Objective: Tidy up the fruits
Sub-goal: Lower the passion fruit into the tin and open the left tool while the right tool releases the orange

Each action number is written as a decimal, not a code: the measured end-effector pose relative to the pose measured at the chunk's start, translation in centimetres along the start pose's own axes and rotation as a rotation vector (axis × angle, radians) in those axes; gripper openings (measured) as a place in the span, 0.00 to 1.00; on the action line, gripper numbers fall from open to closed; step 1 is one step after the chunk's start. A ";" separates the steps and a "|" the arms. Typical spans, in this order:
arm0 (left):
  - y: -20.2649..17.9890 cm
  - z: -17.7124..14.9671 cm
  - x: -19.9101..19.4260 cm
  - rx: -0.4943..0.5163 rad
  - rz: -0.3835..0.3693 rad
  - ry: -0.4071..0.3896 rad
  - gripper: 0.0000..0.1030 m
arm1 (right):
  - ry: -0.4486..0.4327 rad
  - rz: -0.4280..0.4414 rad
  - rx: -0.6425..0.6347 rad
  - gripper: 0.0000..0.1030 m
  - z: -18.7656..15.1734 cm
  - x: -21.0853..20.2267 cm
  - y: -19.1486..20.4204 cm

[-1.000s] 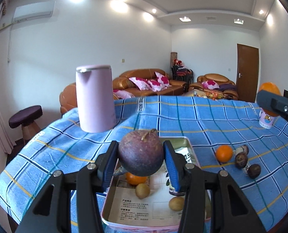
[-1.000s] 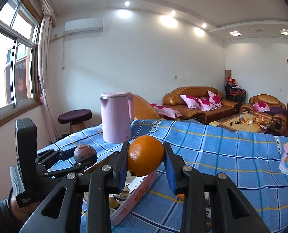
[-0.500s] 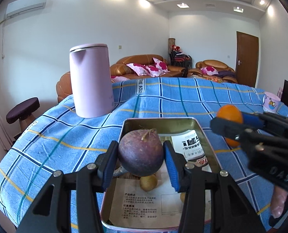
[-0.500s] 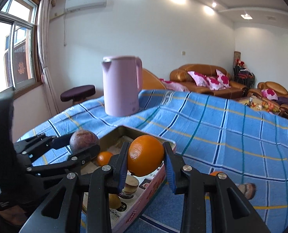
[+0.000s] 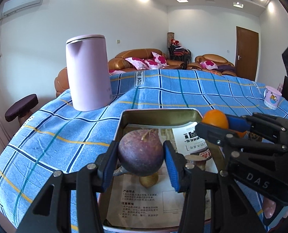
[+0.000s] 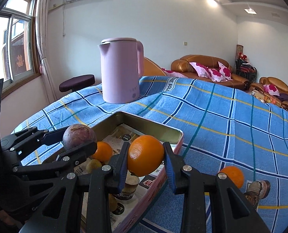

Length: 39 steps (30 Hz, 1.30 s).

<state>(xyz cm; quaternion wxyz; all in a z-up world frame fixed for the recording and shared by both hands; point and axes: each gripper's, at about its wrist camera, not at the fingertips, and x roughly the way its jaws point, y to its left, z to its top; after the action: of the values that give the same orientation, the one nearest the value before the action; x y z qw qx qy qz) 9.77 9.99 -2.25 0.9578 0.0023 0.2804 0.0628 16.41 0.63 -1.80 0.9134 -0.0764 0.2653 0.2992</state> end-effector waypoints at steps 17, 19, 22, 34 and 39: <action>-0.4 -0.6 0.9 0.041 0.023 0.028 0.47 | 0.051 0.014 0.007 0.35 -0.1 1.9 0.0; -0.4 -0.6 1.0 0.042 0.026 0.027 0.48 | 0.057 0.017 0.010 0.35 -0.1 2.0 0.0; -0.5 -0.7 0.9 0.050 0.034 0.025 0.48 | 0.067 0.023 0.012 0.35 -0.1 2.3 -0.1; -0.6 -1.0 1.1 0.053 0.048 0.029 0.60 | 0.079 0.028 -0.006 0.43 -0.1 2.5 0.3; -0.4 -0.8 0.9 0.032 0.035 0.031 0.61 | 0.068 0.027 0.009 0.53 -0.2 2.2 0.0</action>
<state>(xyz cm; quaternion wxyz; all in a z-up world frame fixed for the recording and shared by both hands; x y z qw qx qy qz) 10.08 9.72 -3.43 0.9520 0.0215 0.2960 0.0750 17.86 1.66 -3.13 0.9001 -0.0786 0.2984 0.3076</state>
